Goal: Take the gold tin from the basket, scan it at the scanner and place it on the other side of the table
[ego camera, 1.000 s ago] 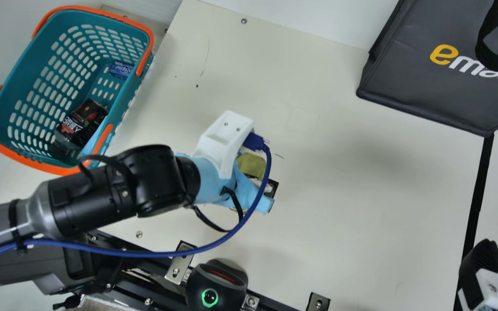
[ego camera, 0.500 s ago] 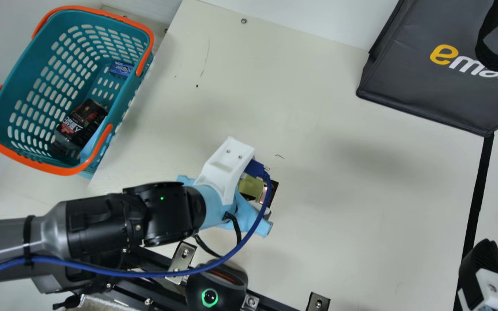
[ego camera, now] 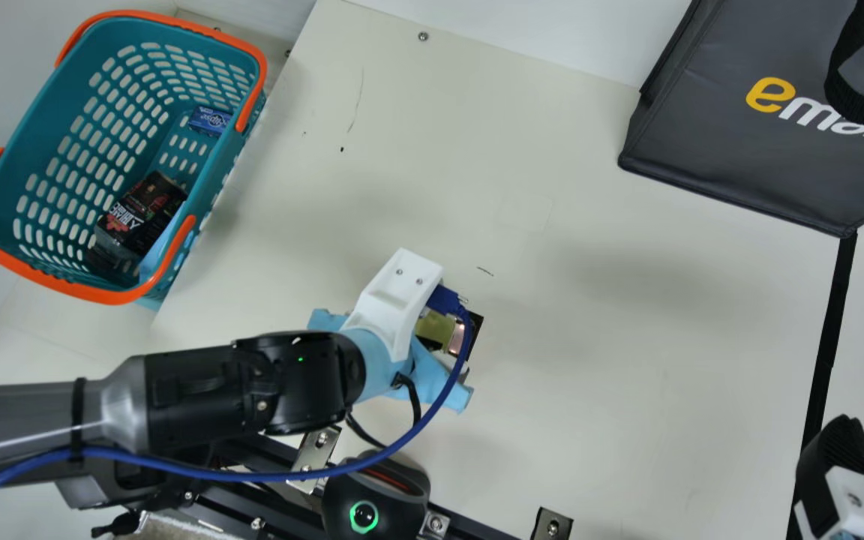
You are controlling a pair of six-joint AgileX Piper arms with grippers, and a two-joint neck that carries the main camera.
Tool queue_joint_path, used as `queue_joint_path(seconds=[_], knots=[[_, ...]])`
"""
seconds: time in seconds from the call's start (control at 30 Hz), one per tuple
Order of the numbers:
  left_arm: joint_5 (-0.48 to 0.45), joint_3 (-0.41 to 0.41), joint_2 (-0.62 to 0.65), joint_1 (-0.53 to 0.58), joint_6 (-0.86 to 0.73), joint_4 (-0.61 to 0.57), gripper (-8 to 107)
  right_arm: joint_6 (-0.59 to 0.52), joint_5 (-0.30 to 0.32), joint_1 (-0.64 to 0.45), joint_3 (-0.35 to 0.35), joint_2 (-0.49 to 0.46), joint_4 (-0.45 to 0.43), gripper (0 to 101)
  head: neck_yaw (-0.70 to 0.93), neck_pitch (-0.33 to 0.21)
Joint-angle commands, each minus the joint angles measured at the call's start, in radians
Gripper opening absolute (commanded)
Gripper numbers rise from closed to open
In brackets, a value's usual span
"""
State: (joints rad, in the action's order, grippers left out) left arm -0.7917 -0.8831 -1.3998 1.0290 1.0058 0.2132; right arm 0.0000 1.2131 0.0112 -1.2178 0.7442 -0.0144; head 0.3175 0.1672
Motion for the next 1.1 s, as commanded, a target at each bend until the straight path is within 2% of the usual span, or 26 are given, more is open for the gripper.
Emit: queue_joint_path(seconds=[0.0, 0.43, 0.77, 1.07], knots=[[0.026, 0.002, -0.020, -0.014, -0.006, 0.013, -8, 0.000, 0.000, 0.000, 0.000, 0.000, 0.000, 95, 0.004, -0.029], [0.173, 0.003, -0.137, -0.071, 0.001, 0.093, -8, 0.000, -0.001, 0.000, 0.000, 0.000, 0.000, 95, 0.004, -0.029], [0.231, 0.018, -0.185, -0.067, 0.077, 0.180, -8, 0.000, -0.001, 0.000, 0.000, 0.000, 0.000, 95, 0.004, -0.029], [0.240, 0.022, -0.200, -0.056, 0.095, 0.198, 22, 0.000, -0.001, 0.000, 0.000, 0.000, 0.000, 95, 0.004, -0.029]])
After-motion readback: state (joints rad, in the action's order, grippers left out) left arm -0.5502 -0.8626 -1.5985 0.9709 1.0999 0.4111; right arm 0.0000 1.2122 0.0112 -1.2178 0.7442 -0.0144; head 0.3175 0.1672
